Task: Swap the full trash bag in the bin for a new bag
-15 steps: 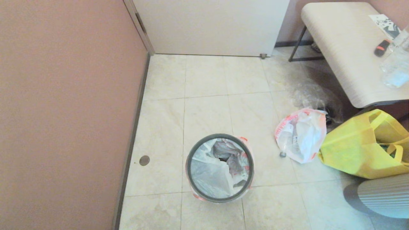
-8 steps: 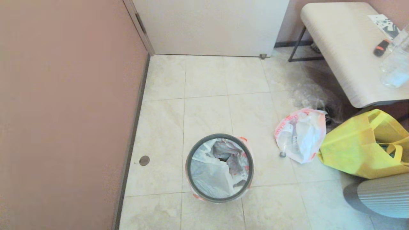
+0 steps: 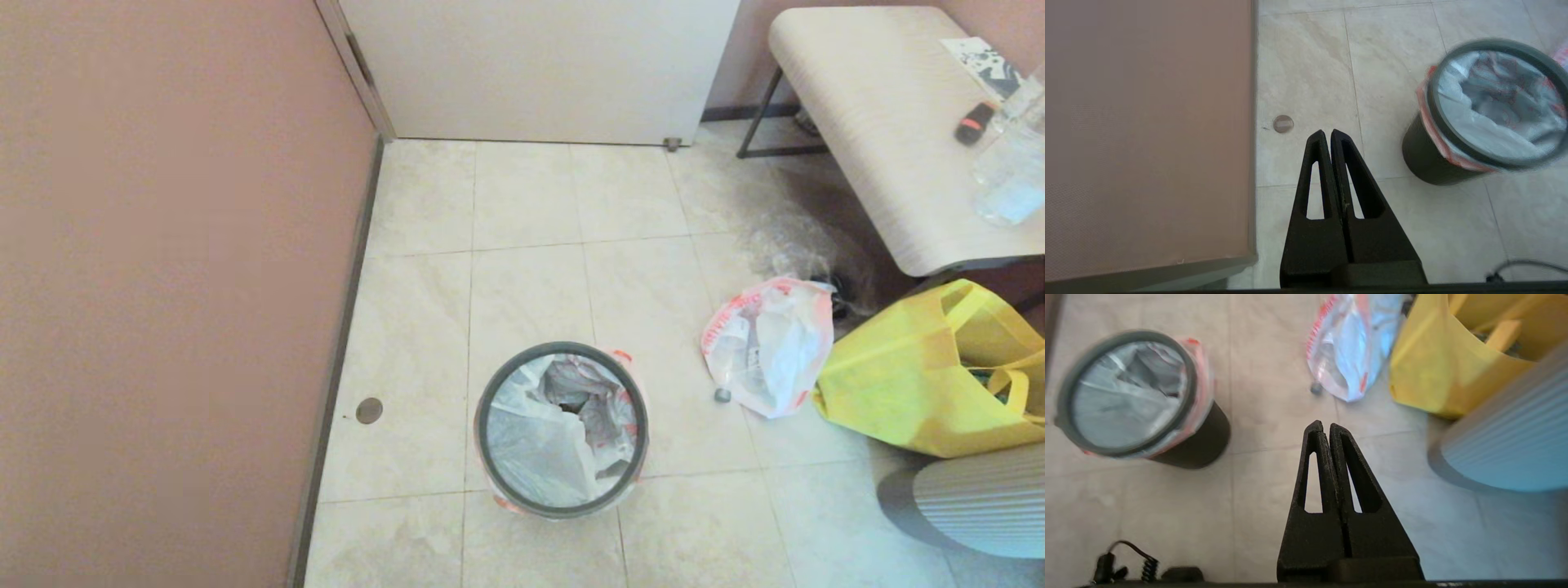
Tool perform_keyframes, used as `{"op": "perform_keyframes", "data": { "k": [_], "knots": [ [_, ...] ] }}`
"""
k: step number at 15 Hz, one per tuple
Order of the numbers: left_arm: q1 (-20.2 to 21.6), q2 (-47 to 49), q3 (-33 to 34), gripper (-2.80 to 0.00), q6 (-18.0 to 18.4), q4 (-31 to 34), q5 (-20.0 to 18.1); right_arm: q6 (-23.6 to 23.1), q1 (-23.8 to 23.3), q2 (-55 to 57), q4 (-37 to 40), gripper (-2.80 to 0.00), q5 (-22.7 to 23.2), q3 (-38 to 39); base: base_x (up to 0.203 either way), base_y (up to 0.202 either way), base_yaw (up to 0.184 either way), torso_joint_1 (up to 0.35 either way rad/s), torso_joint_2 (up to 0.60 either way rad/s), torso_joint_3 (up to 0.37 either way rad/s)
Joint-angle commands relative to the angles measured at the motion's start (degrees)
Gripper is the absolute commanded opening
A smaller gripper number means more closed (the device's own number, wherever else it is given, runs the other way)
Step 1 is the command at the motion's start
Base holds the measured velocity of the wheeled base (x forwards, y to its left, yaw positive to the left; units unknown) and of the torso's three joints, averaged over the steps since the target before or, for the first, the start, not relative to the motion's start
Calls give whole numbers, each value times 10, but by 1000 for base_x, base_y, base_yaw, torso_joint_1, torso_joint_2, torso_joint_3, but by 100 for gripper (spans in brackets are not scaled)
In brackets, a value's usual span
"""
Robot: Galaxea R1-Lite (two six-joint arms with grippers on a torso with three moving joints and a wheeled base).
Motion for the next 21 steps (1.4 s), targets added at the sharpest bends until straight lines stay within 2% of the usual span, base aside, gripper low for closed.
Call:
{"op": "perform_keyframes", "data": {
  "k": [1, 2, 5, 10, 21],
  "knots": [
    [0, 2, 15, -280, 0, 0, -16, -1, 1, 1, -3, -280, 6, 9, 0, 0, 0, 0, 0, 0],
    [0, 2, 20, -280, 0, -4, -23, -11, 5, 1, -3, -280, 7, 9, 0, 0, 0, 0, 0, 0],
    [0, 2, 19, -280, -9, -4, -22, -102, 7, 1, -17, -280, 4, 18, 0, 0, 0, 0, 0, 0],
    [0, 2, 19, -280, -11, -4, -21, -69, 7, 1, -31, -280, -10, 34, 0, 0, 0, 0, 0, 0],
    [0, 2, 19, -280, -11, -4, -21, -71, 7, 1, -32, -280, -9, 34, 0, 0, 0, 0, 0, 0]
  ]
}}
